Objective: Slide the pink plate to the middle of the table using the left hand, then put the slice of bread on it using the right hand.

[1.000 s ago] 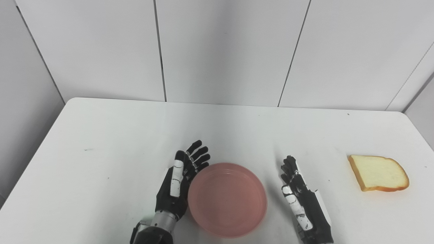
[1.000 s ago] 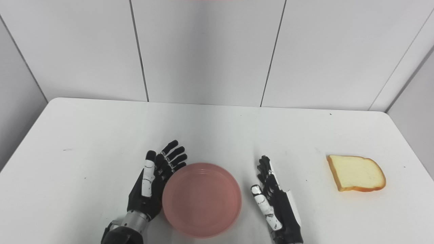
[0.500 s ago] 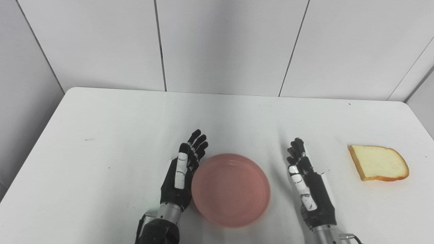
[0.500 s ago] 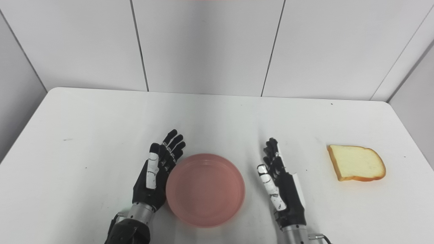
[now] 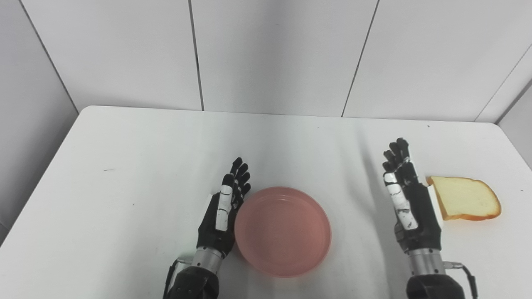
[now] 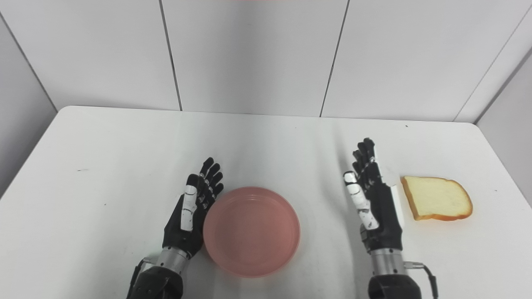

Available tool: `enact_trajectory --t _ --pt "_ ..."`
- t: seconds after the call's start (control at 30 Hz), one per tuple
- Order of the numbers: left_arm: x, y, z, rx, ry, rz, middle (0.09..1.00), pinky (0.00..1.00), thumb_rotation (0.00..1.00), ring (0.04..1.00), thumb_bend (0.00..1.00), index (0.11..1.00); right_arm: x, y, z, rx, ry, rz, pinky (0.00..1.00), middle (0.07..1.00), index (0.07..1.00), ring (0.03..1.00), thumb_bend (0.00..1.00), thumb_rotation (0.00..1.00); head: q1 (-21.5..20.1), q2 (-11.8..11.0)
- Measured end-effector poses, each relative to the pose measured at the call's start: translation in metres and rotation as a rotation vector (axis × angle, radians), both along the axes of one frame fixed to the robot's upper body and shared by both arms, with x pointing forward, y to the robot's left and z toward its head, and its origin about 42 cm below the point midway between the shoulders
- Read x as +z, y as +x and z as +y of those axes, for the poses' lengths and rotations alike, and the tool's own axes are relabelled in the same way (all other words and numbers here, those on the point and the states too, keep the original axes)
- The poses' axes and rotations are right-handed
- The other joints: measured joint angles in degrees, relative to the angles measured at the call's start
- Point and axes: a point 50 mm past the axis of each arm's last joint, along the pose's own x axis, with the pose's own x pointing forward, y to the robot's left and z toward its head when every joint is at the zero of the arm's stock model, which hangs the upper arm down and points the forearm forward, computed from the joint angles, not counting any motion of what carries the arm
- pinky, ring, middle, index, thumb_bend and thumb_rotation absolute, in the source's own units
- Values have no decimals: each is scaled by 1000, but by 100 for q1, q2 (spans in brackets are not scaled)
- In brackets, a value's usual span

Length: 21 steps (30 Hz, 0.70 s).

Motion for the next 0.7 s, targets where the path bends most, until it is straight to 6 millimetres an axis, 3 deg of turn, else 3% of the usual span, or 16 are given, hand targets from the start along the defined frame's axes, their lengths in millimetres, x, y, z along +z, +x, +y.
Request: enact_trajectory --t 0.1,0.23,0.43,0.47,0.57,0.7 --pt "1 0 1 -7 -4 13 1000 1000 991 1000 727 998 20 2 -18 27 -106 13 928 938 955 923 704 513 -26 9" --pt "3 1 3 -6 -2 25 1000 1000 998 1000 713 993 50 10 -49 33 -241 17 873 918 939 908 790 530 -131 0" --pt "3 1 6 -8 -3 26 1000 1000 983 1000 722 1000 83 12 -99 97 -412 139 942 959 945 974 836 373 -519 -53" --pt "3 1 7 -9 -6 26 1000 1000 986 1000 714 1000 87 11 -106 117 -426 179 894 959 944 969 853 353 -519 -53" --pt "2 2 11 -24 -8 25 1000 1000 999 1000 731 1000 101 10 -123 165 -540 246 818 971 936 988 914 289 -1368 -79" --pt "1 7 20 -49 8 18 1000 1000 998 1000 730 999 117 17 -138 152 -662 284 907 976 930 999 983 343 -1661 -132"
